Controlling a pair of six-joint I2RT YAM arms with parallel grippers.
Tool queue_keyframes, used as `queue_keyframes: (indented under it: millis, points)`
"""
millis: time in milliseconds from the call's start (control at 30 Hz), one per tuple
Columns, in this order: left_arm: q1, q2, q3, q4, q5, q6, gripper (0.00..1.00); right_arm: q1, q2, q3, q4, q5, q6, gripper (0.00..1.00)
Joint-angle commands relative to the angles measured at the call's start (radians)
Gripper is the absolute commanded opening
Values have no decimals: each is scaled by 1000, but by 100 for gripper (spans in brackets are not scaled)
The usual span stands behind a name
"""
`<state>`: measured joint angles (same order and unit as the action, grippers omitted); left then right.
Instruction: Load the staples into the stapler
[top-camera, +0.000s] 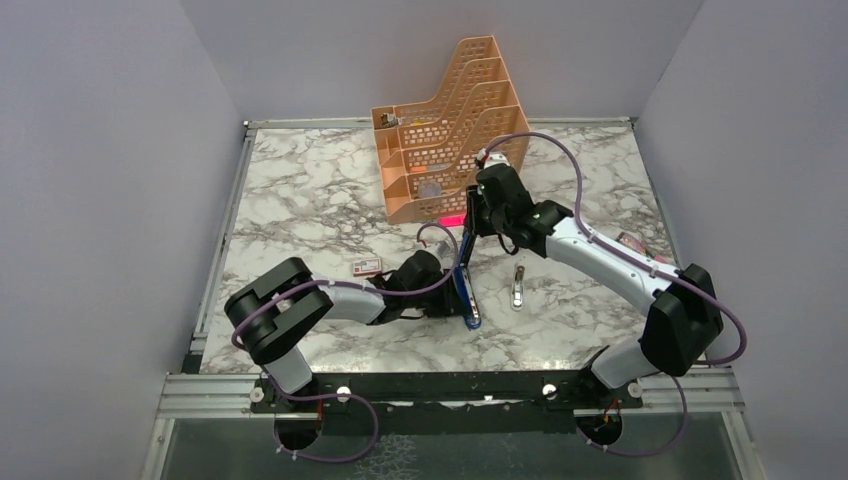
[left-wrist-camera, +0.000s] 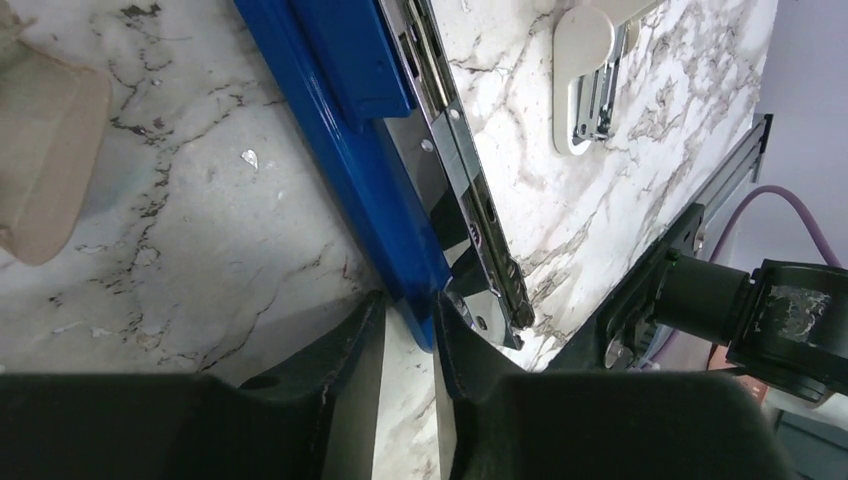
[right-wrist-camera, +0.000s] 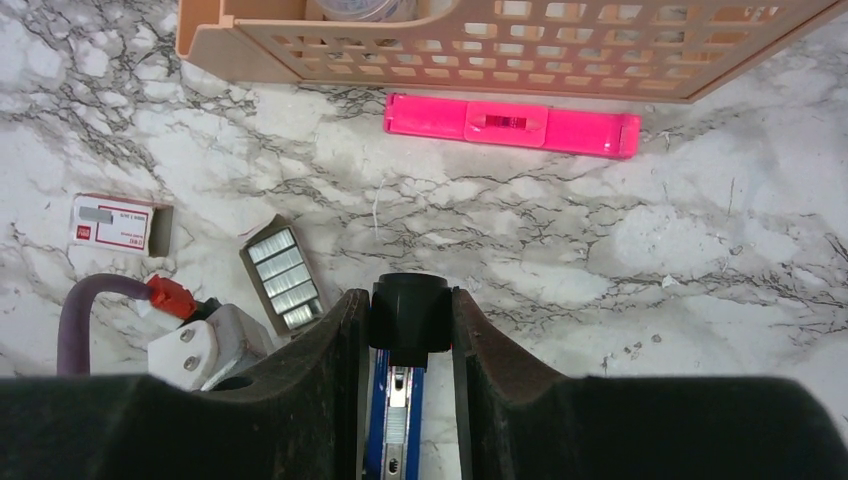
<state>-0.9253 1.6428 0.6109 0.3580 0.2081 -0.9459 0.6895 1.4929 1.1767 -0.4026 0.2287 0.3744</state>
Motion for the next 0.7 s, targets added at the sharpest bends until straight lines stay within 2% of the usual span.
queue_keyframes:
  millis: [0,200,667]
  points:
    - [-4,30,12,24,-51,-9,22,-5,-56,-14,43,-57,19,29]
    - [-4,71,1,24,-72,-25,9,-5,-99,-49,13,-108,36,28]
    - [-4,100,3,24,-108,-22,7,8,-267,-258,-78,-214,96,27]
